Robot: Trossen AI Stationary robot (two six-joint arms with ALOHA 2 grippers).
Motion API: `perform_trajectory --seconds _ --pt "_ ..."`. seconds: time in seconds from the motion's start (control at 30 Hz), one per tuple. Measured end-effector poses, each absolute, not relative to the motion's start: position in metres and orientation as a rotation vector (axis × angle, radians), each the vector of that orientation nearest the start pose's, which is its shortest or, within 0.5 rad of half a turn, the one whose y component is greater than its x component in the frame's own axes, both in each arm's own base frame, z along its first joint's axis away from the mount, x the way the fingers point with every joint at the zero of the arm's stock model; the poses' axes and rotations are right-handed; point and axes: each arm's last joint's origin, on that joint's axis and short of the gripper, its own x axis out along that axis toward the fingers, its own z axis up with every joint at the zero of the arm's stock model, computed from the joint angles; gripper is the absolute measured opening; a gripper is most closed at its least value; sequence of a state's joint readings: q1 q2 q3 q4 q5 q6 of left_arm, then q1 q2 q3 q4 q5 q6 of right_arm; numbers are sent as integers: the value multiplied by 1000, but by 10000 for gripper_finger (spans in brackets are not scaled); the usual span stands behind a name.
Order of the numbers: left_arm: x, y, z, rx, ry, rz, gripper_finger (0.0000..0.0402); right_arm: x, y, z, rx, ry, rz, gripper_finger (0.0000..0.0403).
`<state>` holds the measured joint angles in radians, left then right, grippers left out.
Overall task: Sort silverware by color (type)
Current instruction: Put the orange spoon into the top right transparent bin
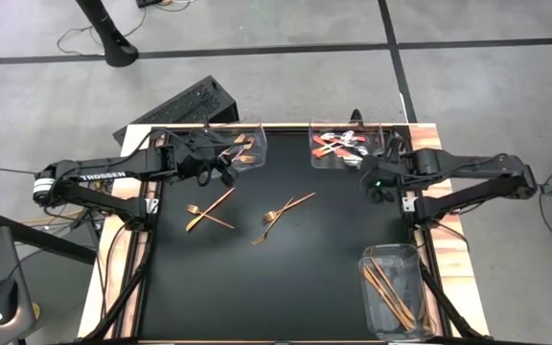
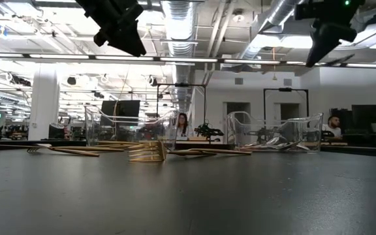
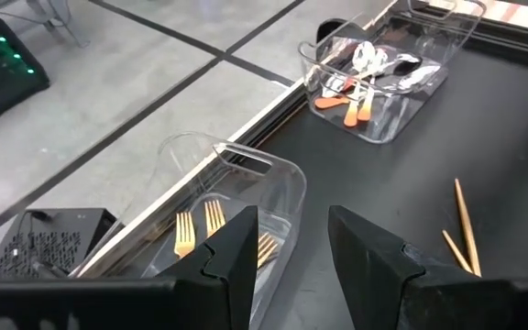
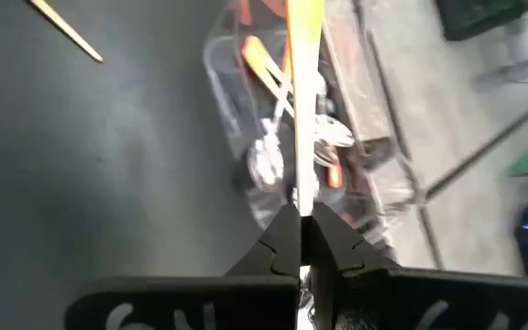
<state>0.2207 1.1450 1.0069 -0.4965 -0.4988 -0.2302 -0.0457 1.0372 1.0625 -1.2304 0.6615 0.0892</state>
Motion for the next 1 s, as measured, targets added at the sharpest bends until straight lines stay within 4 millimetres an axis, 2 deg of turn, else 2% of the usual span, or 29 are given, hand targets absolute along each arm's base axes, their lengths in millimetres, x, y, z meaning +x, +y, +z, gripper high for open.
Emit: perform_trajectory --seconds 0.13,0.23,0.33,0.47,0.63,0.8,0.9,1.0 --pt "228 65 314 -124 558 768 123 160 -39 298 -360 1122 -621 15" --pt "228 65 313 -179 553 753 123 163 -54 295 -424 1113 -626 15" --pt "228 64 312 -242 547 746 123 161 -74 289 -428 1134 -603 15" --pt "225 64 310 -264 570 772 123 164 -103 284 -397 1076 -564 15" --pt "224 64 307 -301 575 829 123 172 -140 276 -464 1020 -513 15" --pt "225 62 305 -360 584 773 123 175 -171 251 -353 1047 -439 22" --pt "225 58 303 -406 610 744 123 176 -182 238 -287 1083 -435 40" --pt "221 54 299 -411 667 757 123 180 -189 233 -281 1072 -452 68"
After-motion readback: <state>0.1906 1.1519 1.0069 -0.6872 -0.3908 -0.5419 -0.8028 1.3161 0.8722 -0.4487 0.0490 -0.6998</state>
